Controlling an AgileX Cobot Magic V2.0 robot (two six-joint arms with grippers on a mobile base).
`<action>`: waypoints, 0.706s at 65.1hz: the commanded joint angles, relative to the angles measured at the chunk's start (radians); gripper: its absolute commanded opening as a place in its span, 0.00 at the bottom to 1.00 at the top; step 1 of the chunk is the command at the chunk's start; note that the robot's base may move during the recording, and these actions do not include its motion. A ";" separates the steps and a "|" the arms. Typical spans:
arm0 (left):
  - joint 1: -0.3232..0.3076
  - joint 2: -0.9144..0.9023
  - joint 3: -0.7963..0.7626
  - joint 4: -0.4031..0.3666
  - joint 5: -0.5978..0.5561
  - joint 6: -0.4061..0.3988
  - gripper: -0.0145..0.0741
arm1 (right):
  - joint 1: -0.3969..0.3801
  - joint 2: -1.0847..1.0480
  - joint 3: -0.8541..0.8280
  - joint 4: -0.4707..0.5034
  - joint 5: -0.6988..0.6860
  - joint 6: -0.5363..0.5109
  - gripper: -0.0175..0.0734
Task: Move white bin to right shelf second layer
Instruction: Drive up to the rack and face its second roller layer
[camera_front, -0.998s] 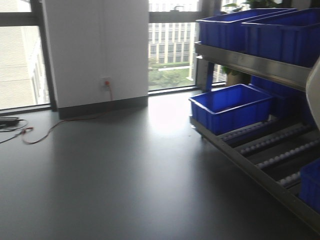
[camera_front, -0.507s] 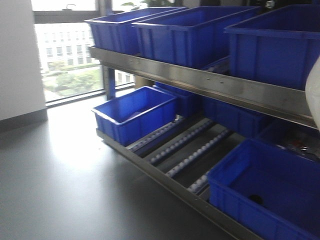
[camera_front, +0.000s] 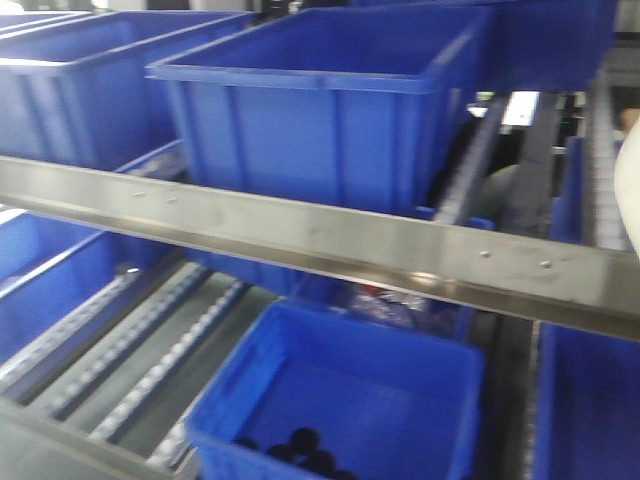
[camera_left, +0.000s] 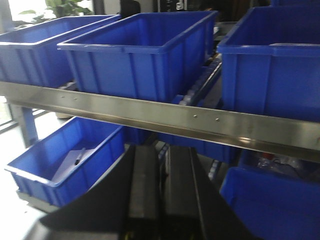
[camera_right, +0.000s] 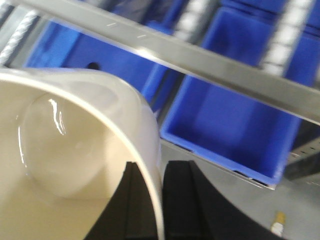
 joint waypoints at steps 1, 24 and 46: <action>0.002 -0.016 0.037 -0.006 -0.084 -0.003 0.26 | -0.001 0.000 -0.029 -0.006 -0.080 -0.006 0.25; 0.002 -0.016 0.037 -0.006 -0.084 -0.003 0.26 | -0.001 0.000 -0.029 -0.006 -0.080 -0.006 0.25; 0.002 -0.016 0.037 -0.006 -0.084 -0.003 0.26 | -0.001 0.000 -0.029 -0.006 -0.080 -0.006 0.25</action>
